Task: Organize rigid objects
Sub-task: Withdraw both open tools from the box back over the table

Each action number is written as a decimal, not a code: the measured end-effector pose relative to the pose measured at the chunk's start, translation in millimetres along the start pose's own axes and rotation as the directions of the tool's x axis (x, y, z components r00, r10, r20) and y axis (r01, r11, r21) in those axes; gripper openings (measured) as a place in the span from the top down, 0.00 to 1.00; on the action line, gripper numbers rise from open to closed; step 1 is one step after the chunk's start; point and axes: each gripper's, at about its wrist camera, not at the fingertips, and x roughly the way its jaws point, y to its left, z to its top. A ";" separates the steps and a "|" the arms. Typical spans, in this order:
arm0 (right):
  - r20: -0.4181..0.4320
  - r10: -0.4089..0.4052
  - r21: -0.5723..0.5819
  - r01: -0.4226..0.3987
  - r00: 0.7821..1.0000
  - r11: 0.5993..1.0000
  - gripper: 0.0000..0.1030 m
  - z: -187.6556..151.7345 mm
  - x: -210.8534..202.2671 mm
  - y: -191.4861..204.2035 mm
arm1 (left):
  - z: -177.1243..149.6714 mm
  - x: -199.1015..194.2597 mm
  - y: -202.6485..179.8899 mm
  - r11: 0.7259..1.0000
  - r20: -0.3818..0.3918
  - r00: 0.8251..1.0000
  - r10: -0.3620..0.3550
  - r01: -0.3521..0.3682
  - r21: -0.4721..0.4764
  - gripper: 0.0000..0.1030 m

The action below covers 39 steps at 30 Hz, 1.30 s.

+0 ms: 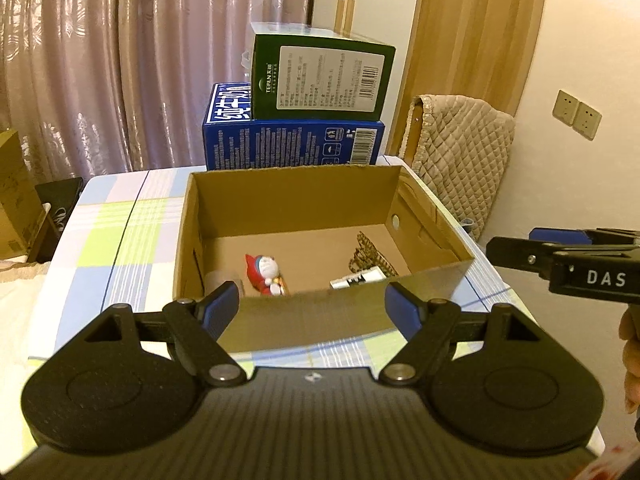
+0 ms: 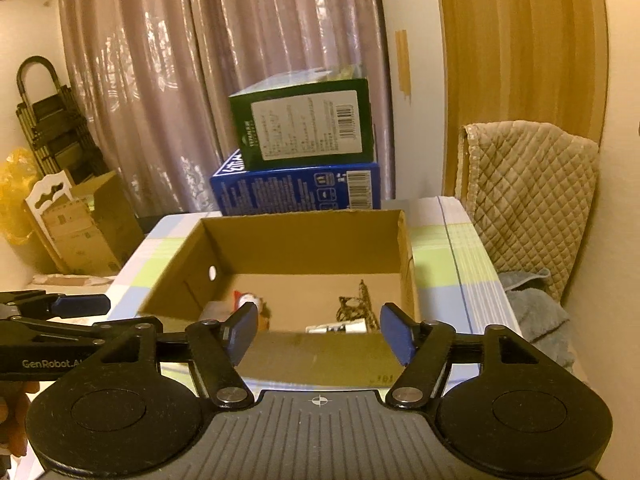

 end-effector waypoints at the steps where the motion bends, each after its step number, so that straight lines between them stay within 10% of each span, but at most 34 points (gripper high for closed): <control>1: 0.004 0.000 -0.001 0.000 1.000 1.000 0.36 -2.9 -6.6 1.9 | -3.4 -5.5 -0.8 1.000 -0.001 1.000 0.000 0.000 -0.001 0.25; 24: 0.046 -0.072 0.134 0.065 0.996 0.989 0.28 -119.8 -106.8 0.5 | -108.9 -95.2 -5.7 0.998 0.034 0.999 0.026 -0.024 -0.063 0.25; 39: -0.062 -0.088 0.174 0.098 0.994 0.980 0.20 -179.9 -112.6 -10.1 | -163.8 -84.2 -15.8 0.995 -0.056 0.996 0.066 -0.070 -0.077 0.23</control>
